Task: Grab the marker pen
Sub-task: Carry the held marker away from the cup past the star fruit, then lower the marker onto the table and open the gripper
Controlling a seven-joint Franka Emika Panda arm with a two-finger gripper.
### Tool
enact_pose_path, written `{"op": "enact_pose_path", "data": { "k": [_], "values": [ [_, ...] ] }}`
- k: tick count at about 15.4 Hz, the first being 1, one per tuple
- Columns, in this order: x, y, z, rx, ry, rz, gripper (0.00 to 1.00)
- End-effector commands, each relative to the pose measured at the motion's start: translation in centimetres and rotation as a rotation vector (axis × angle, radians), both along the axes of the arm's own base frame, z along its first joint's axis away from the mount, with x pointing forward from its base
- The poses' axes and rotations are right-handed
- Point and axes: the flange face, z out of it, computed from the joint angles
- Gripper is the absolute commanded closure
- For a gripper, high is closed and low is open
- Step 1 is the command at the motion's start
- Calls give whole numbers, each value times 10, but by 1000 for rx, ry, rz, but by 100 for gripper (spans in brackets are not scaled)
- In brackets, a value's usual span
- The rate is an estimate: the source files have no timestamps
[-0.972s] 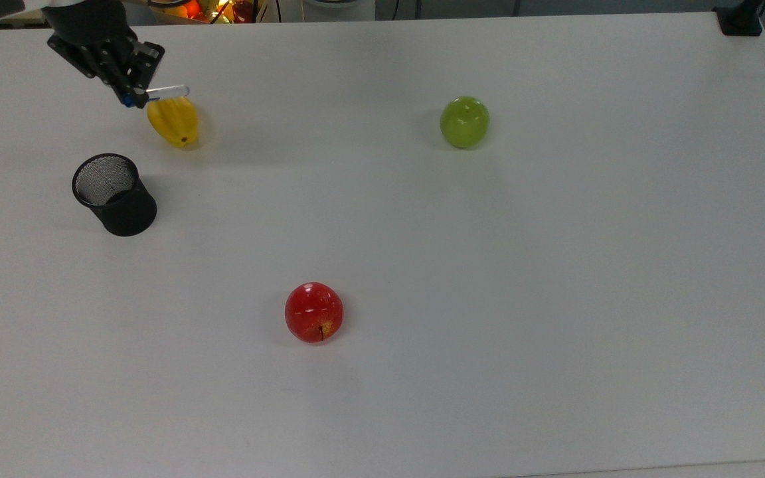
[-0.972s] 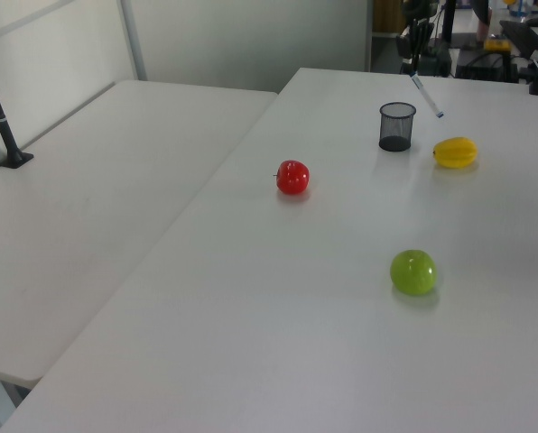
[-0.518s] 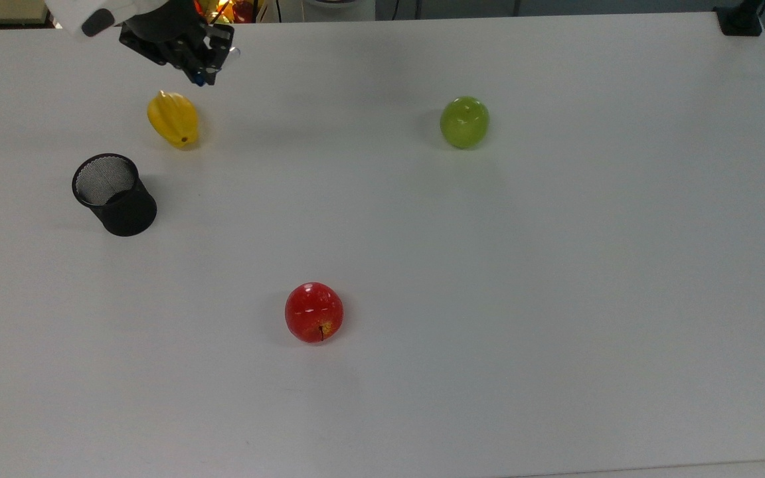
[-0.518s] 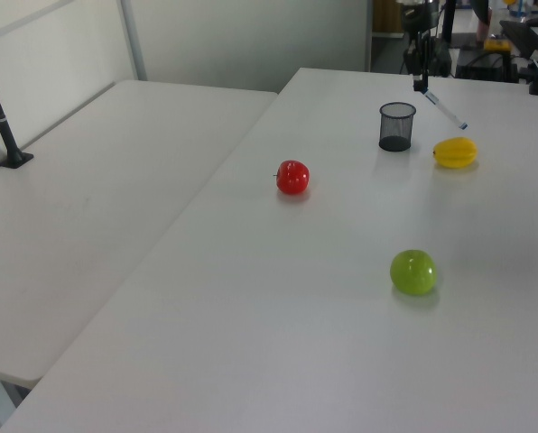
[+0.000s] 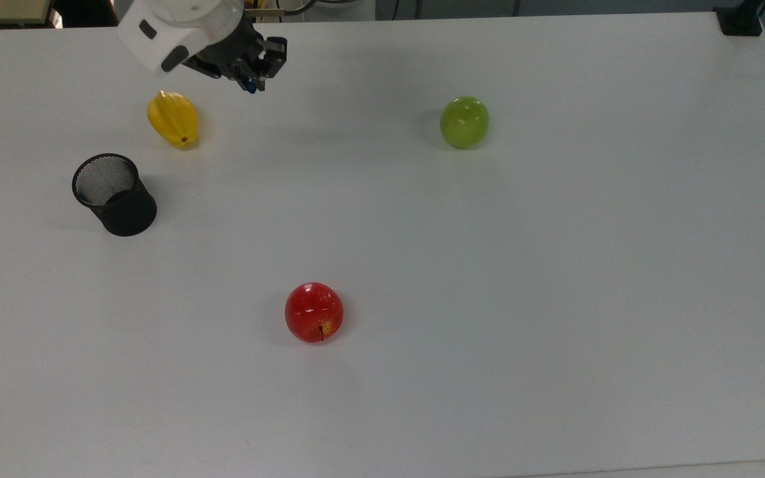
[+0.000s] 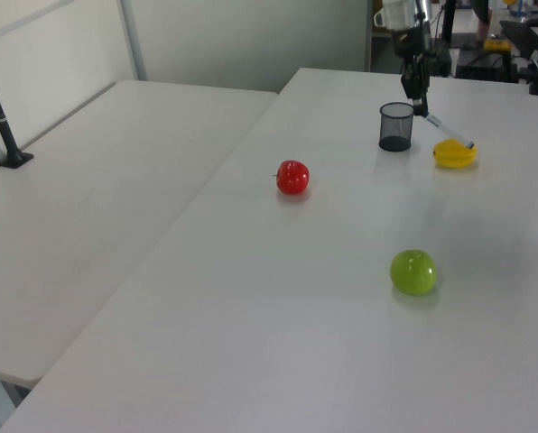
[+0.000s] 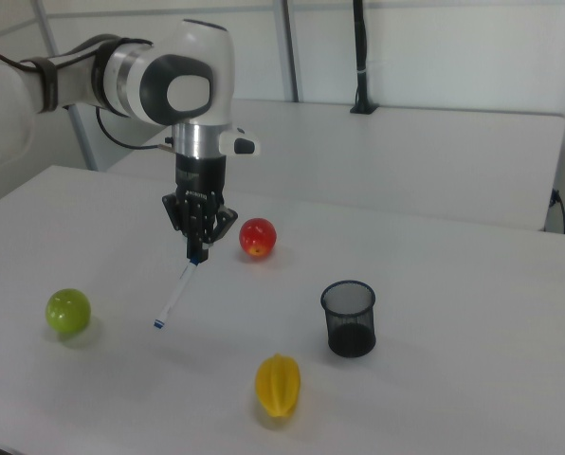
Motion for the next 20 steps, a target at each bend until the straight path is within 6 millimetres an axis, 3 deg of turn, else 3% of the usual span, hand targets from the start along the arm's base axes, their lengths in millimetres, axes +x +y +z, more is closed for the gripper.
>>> {"op": "enact_pose_path", "data": {
  "k": [1, 7, 10, 15, 20],
  "values": [
    [6, 16, -31, 14, 50, 32, 85],
    [18, 51, -76, -9, 92, 82, 80],
    [24, 56, -100, -28, 119, 73, 80],
    [36, 66, -117, -57, 63, 32, 79],
    [36, 65, -113, -56, 60, 32, 77]
  ]
}}
